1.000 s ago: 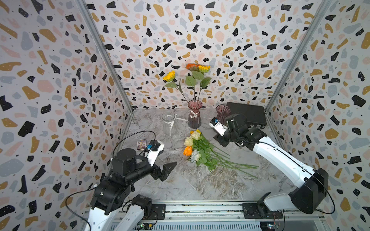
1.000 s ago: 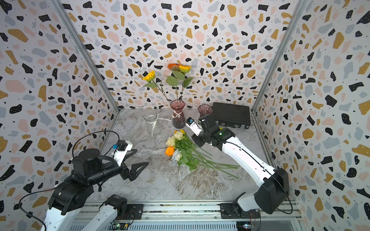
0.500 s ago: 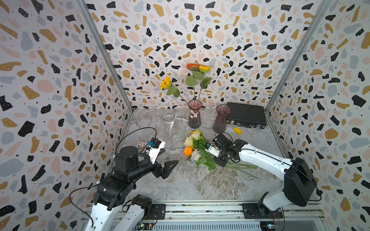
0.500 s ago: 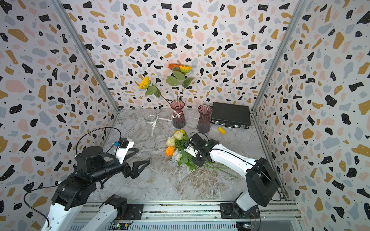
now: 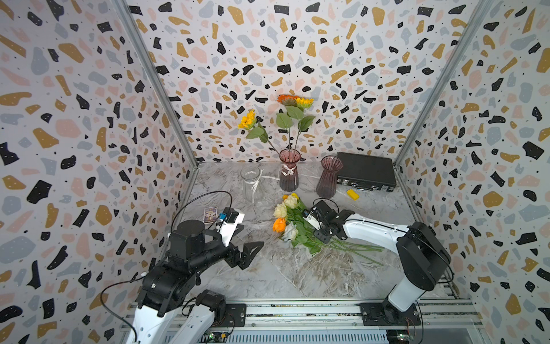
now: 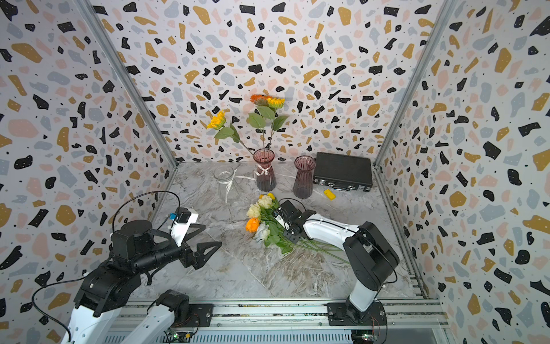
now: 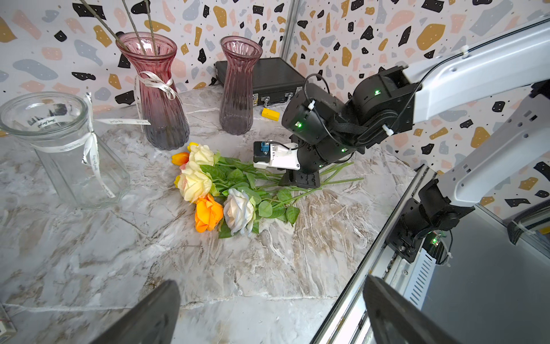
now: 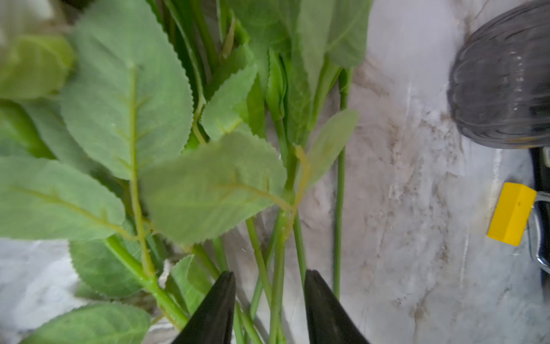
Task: Arrange the flowers in different vases according to their variety
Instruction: Pick up the flower at the center of the board.
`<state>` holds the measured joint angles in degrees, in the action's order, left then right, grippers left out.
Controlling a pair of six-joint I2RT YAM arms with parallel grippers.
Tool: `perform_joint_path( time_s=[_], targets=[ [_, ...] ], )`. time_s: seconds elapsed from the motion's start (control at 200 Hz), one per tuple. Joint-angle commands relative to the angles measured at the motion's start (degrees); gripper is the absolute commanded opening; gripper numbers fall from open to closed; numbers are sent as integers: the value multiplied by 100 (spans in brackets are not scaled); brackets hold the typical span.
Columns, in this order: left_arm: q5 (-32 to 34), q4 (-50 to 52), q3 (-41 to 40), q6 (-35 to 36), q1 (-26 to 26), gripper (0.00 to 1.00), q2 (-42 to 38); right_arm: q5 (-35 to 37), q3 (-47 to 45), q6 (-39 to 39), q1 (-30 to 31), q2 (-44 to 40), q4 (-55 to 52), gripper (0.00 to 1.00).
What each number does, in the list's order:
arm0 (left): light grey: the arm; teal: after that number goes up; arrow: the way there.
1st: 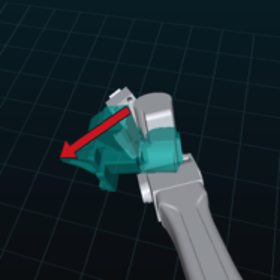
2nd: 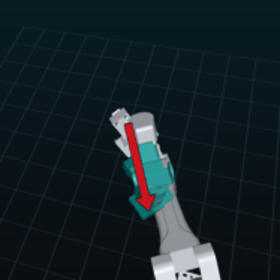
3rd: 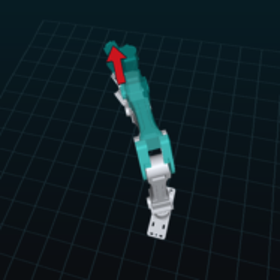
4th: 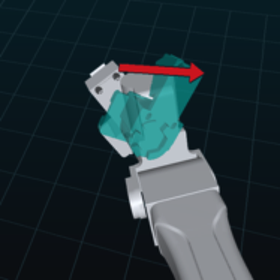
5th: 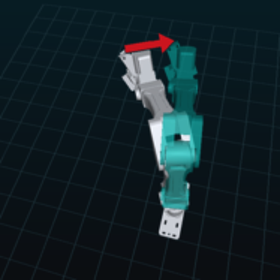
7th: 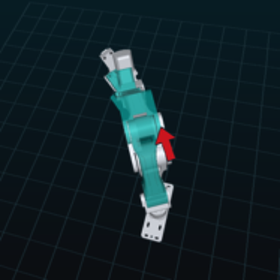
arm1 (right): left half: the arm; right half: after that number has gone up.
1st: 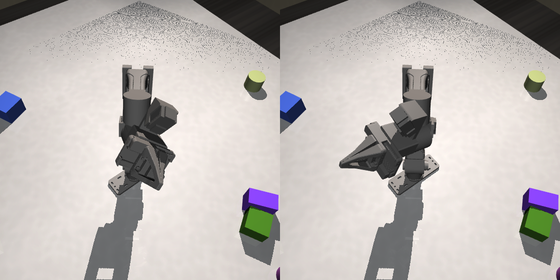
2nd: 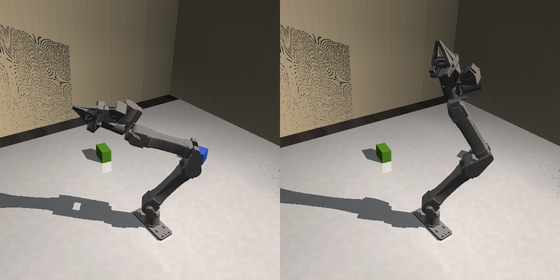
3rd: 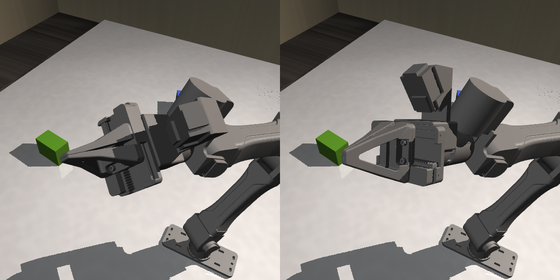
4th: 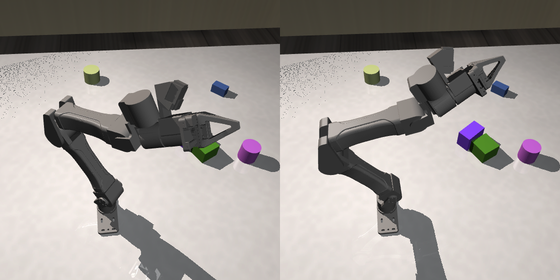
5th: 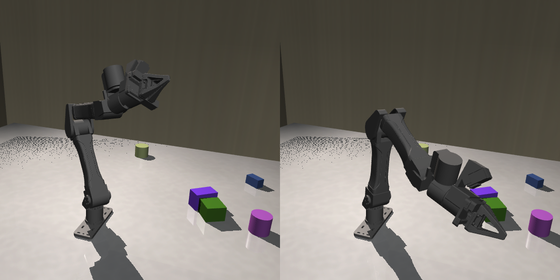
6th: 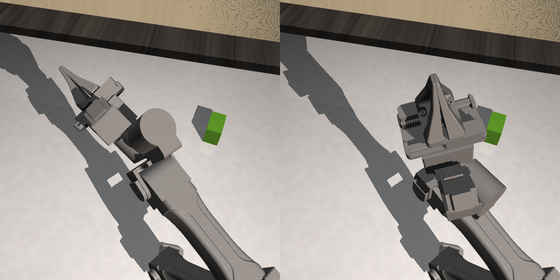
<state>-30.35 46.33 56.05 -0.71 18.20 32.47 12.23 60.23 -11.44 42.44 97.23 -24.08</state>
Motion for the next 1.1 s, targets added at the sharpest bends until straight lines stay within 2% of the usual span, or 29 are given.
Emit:
perform_joint_path(
  time_s=[0.0, 0.175, 0.395, 0.761, 0.816, 0.956, 1.096],
  targets=[
    [90, 1, 99, 42, 26, 100, -20, -13, 238, 19, -75, 34, 178, 43],
    [121, 2, 90, 37, 32, 100, -16, 9, 320, -11, -174, 136, 375, 39],
    [170, 6, 82, 47, 31, 99, -20, -165, 542, -88, -249, 318, 362, 25],
    [213, 26, 64, 81, 31, 100, -8, -424, 659, -60, -262, 618, 281, 24],
    [210, 42, 64, 88, 31, 100, -7, -381, 665, -60, -262, 639, 300, 20],
    [246, 74, 90, 89, 28, 100, -27, -308, 682, -42, -262, 573, 349, 0],
    [267, 100, 140, 103, 33, 100, -50, -238, 778, -17, -262, 380, 257, 0]
  ],
)
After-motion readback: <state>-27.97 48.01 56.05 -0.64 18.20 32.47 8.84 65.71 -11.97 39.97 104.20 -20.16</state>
